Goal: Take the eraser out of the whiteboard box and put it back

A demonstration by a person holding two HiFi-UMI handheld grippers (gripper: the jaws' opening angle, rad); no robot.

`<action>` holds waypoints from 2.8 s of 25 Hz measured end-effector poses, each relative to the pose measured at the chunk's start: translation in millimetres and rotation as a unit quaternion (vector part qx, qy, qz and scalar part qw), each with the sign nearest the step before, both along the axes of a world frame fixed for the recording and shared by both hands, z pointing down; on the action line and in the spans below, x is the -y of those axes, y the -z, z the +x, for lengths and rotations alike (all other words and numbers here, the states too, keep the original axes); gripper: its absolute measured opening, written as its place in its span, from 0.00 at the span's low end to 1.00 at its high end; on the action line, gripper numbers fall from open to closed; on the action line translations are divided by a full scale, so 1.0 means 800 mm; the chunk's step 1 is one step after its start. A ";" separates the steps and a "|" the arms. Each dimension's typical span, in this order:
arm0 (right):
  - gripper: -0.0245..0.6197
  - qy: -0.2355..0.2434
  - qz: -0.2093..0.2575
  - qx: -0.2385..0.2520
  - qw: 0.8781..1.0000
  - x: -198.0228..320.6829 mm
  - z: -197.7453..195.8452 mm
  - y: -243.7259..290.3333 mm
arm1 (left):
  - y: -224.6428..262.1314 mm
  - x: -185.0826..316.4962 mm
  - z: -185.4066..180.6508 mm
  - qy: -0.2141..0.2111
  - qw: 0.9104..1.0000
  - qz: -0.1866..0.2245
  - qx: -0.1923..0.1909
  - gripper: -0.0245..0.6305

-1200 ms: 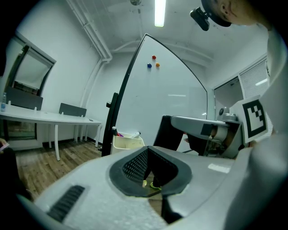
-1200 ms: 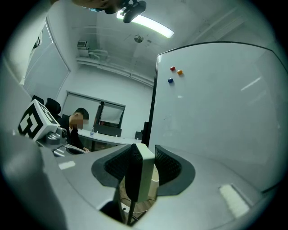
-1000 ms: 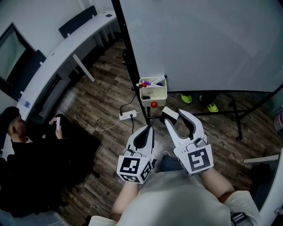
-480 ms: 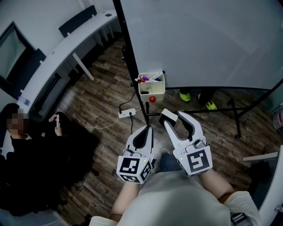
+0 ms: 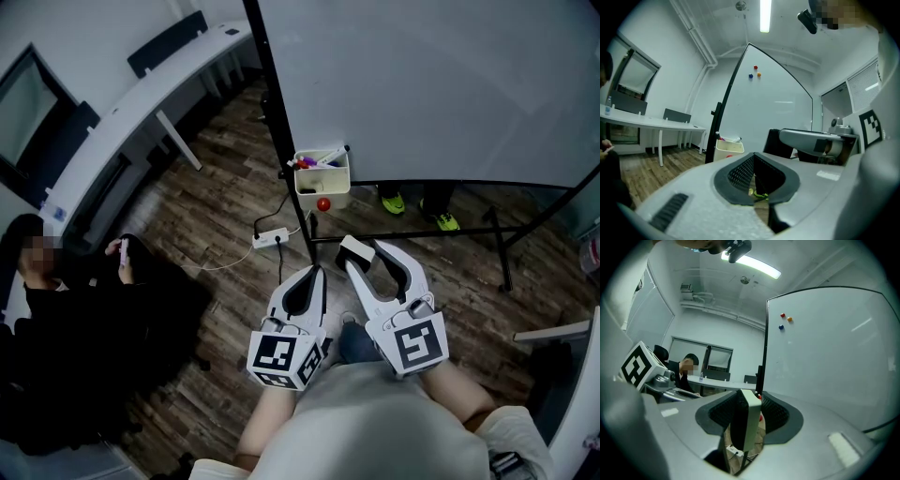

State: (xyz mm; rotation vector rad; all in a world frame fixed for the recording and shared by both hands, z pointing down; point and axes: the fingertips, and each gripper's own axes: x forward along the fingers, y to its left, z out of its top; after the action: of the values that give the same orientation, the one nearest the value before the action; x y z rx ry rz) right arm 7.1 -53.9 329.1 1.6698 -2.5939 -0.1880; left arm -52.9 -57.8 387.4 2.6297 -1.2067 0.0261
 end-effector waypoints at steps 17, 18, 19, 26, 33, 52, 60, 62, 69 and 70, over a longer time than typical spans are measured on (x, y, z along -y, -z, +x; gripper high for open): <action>0.30 0.008 0.001 -0.001 1.000 -0.001 -0.008 -0.001 | -0.008 -0.003 -0.009 0.007 1.000 -0.006 0.010 0.04; 0.30 0.009 0.001 -0.001 1.000 0.000 -0.008 -0.001 | -0.008 -0.001 -0.009 0.007 1.000 -0.007 0.010 0.04; 0.30 0.009 0.001 -0.001 1.000 0.002 -0.009 -0.001 | -0.008 0.000 -0.010 0.008 1.000 -0.007 0.010 0.04; 0.30 0.011 0.002 -0.001 1.000 0.020 -0.012 0.002 | -0.008 0.013 -0.015 0.010 1.000 -0.009 0.010 0.04; 0.30 0.010 0.003 0.001 1.000 0.041 -0.014 0.003 | -0.010 0.032 -0.020 0.013 1.000 -0.010 0.012 0.04; 0.30 0.006 -0.005 0.003 1.000 0.102 -0.003 0.004 | -0.010 0.089 -0.014 0.020 1.000 -0.012 0.010 0.04; 0.30 0.024 0.002 0.007 1.000 0.127 -0.002 0.008 | -0.009 0.111 -0.013 0.036 0.999 -0.015 0.008 0.04; 0.30 0.028 -0.002 0.006 1.000 0.134 -0.002 0.006 | -0.010 0.118 -0.013 0.040 0.999 -0.015 0.008 0.04; 0.30 0.038 0.008 0.007 0.999 0.157 0.000 0.012 | -0.010 0.136 -0.014 0.054 0.998 -0.015 0.010 0.04; 0.30 0.040 0.009 0.006 0.999 0.160 0.000 0.012 | -0.010 0.139 -0.014 0.056 0.998 -0.016 0.010 0.04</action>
State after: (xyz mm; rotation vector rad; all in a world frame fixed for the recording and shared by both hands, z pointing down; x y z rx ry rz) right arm 7.2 -182.0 319.6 1.5777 -2.6785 -0.2044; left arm -64.5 -168.8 395.6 2.5371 -1.3469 0.0510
